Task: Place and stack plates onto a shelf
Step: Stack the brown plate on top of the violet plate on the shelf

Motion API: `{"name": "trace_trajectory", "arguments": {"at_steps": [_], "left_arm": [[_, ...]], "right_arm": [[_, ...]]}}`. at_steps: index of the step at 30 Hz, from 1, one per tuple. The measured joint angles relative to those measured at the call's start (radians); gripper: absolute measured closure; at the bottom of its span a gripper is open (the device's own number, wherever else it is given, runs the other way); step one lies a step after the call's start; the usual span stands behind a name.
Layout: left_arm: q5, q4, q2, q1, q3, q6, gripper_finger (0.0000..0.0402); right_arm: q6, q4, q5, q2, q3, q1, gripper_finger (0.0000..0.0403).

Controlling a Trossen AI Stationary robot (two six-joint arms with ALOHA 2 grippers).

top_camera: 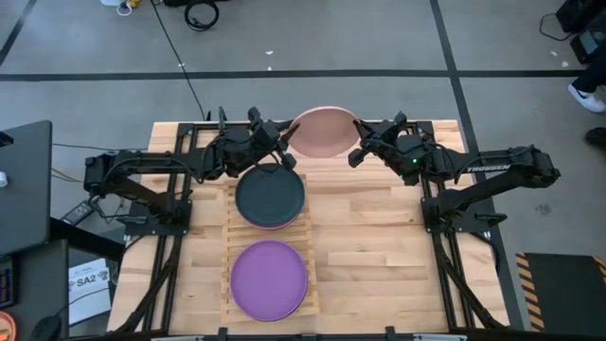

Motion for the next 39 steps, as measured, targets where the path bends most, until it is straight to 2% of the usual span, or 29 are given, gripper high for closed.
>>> {"name": "trace_trajectory", "arguments": {"at_steps": [6,18,22,26,35,39], "left_arm": [[-0.015,0.007,-0.002,0.003,0.001,-0.028,0.038],[-0.021,0.012,-0.002,0.002,0.001,-0.029,0.0379],[-0.013,0.009,-0.002,0.0,0.0,-0.027,0.0379],[-0.011,0.008,-0.002,0.0,0.0,-0.027,0.0379],[-0.015,0.01,-0.002,0.0,0.0,-0.027,0.0379],[-0.017,0.01,-0.002,0.0,0.0,-0.028,0.0379]], "right_arm": [[0.001,0.0,-0.017,0.001,0.0,0.001,0.0374],[0.005,-0.002,-0.056,0.0,0.0,0.001,0.0357],[-0.005,0.0,-0.064,0.0,0.0,0.001,0.034],[-0.025,0.001,-0.083,0.0,0.0,0.0,0.0302],[-0.029,0.0,-0.097,-0.021,0.0,0.001,0.0183],[-0.029,-0.002,-0.097,-0.052,0.0,0.013,0.0146]]}}
